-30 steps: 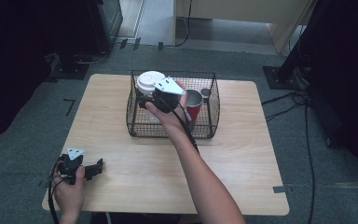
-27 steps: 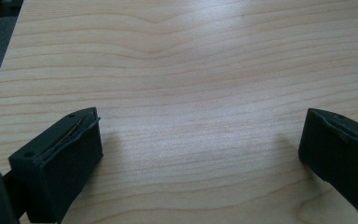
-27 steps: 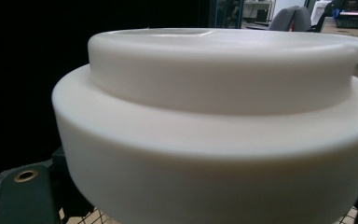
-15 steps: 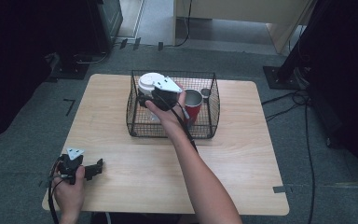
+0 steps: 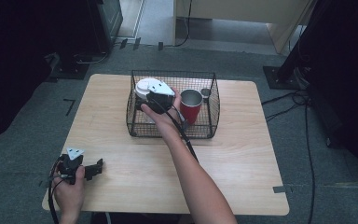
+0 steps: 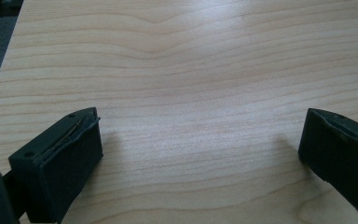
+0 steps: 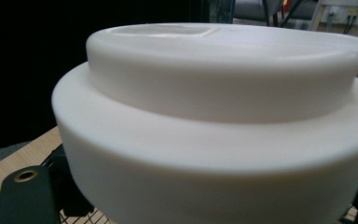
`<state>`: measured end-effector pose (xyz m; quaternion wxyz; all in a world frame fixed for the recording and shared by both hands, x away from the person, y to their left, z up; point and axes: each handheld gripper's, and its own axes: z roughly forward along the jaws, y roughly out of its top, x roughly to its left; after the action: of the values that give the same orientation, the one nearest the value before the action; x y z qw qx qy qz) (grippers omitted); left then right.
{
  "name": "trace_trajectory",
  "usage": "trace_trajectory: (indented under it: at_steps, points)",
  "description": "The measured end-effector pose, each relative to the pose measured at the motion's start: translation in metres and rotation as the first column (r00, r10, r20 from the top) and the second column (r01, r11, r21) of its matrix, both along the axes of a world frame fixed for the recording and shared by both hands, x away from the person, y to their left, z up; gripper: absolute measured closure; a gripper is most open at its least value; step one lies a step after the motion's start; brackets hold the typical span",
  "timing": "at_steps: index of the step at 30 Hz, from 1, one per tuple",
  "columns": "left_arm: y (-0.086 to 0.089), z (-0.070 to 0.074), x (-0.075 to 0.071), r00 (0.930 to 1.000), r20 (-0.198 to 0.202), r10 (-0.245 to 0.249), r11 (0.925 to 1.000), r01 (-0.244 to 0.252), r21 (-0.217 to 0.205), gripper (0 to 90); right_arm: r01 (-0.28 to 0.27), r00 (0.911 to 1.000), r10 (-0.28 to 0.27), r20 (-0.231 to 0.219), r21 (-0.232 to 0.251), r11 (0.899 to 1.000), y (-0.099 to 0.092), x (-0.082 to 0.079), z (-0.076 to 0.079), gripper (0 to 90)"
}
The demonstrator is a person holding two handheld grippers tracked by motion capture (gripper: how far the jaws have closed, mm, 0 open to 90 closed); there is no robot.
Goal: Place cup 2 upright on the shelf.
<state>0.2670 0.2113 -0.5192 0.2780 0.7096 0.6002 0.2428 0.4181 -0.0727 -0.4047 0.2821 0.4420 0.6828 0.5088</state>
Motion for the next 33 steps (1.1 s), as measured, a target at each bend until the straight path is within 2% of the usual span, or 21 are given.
trace_trajectory:
  at_steps: [2, 6, 13, 19, 28, 33]
  points:
    - [0.000, 0.000, 0.000, 1.0000, 0.000, 0.000, 1.0000, 0.000, 0.000, 0.0, 0.002, 0.9998, -0.002, -0.022, 0.004, 1.000, 0.002, 0.000, -0.001, 15.8]
    - [0.000, 0.000, 0.000, 1.0000, 0.000, 0.000, 1.0000, 0.000, 0.000, 0.0, 0.016, 0.9991, -0.017, -0.040, -0.025, 1.000, 0.005, 0.001, -0.004, 15.8]
    - [0.000, 0.000, 0.000, 1.0000, 0.000, 0.000, 1.0000, 0.000, 0.000, 0.0, 0.043, 0.9949, -0.045, -0.091, -0.020, 0.999, 0.004, 0.003, -0.008, 15.8]
    - [0.000, 0.000, 0.000, 1.0000, 0.000, 0.000, 1.0000, 0.000, 0.000, 0.0, 0.036, 0.9933, -0.040, -0.108, -0.041, 0.999, 0.004, 0.001, -0.013, 15.8]
    - [0.000, 0.000, 0.000, 1.0000, 0.000, 0.000, 1.0000, 0.000, 0.000, 0.0, 0.020, 0.9914, -0.026, -0.128, -0.045, 0.999, 0.001, -0.004, -0.015, 15.7]
    - [0.000, 0.000, 0.000, 1.0000, 0.000, 0.000, 1.0000, 0.000, 0.000, 0.0, -0.011, 0.9910, 0.001, -0.134, -0.078, 0.997, -0.001, -0.011, -0.015, 15.3]
